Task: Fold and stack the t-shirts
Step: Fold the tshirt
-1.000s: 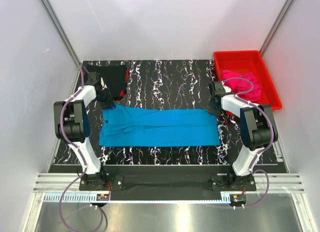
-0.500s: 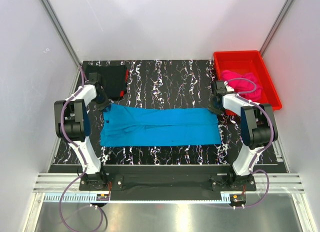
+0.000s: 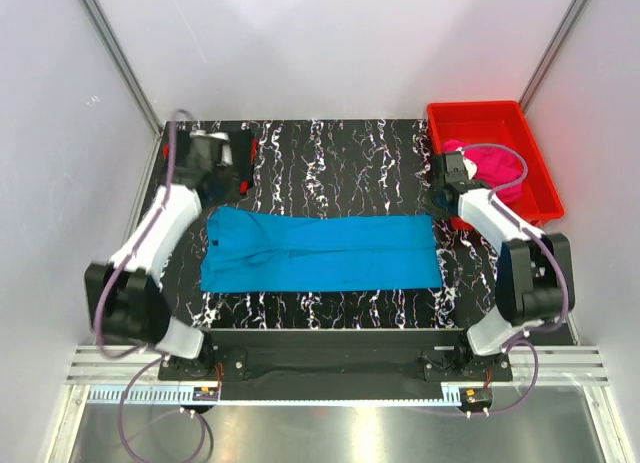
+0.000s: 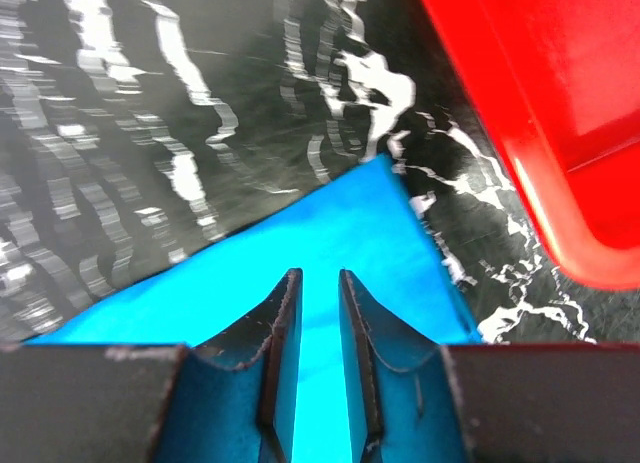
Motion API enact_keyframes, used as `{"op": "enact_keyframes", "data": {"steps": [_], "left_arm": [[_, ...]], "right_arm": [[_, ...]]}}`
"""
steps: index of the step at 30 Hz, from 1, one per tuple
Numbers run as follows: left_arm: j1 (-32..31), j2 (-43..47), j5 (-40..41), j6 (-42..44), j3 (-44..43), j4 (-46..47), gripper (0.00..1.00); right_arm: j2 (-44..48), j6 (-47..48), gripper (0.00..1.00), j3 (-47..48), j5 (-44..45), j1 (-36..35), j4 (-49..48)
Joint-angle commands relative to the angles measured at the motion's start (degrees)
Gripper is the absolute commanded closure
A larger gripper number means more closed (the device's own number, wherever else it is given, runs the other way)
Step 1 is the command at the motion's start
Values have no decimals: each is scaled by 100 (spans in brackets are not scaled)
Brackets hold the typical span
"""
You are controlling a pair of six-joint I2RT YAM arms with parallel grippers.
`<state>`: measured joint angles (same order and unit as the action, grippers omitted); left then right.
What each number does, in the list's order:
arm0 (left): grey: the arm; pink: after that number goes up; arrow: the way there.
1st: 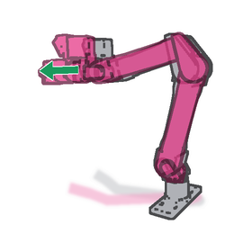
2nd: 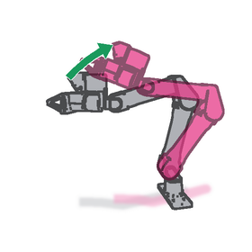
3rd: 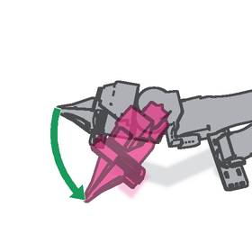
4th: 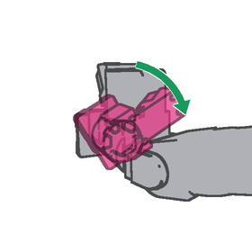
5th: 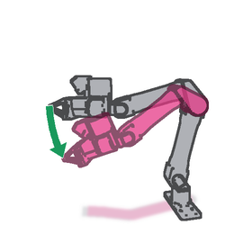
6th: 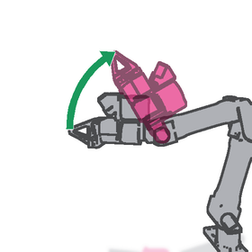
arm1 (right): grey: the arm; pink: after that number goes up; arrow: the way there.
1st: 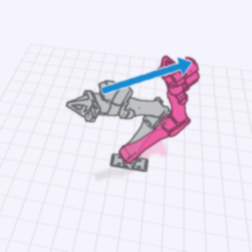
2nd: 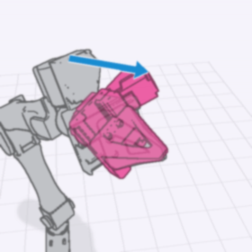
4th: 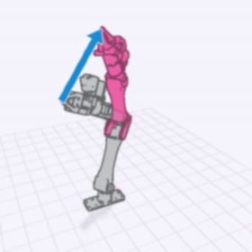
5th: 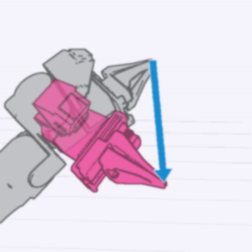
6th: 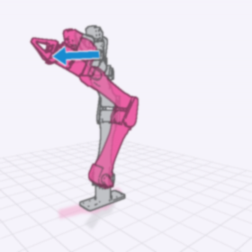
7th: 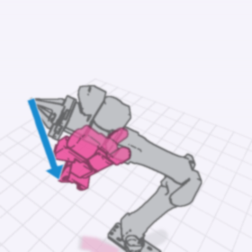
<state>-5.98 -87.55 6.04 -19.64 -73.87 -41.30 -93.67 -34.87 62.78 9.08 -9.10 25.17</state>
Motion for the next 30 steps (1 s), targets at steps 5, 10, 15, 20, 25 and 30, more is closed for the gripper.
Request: {"op": "enact_keyframes", "data": {"steps": [5,10,15,20,25,30], "left_arm": [[-1985,484,-121,1032,1172,69,71],[-2372,326,99,1242,1629,280,70],[-2522,-323,204,1305,1489,210,73],[-2531,-597,749,1190,1375,139,71],[-2531,-658,1021,1155,1296,148,67],[-2540,-746,1066,1155,1234,210,64]], "right_arm": [[1025,77,71,-12,-442,14,102],[1386,200,70,-3,-451,5,173],[1562,218,69,-21,-495,14,137],[1632,270,69,-55,-469,5,129],[1650,271,69,-91,-460,14,85],[1624,271,69,-108,-469,14,85]]}}
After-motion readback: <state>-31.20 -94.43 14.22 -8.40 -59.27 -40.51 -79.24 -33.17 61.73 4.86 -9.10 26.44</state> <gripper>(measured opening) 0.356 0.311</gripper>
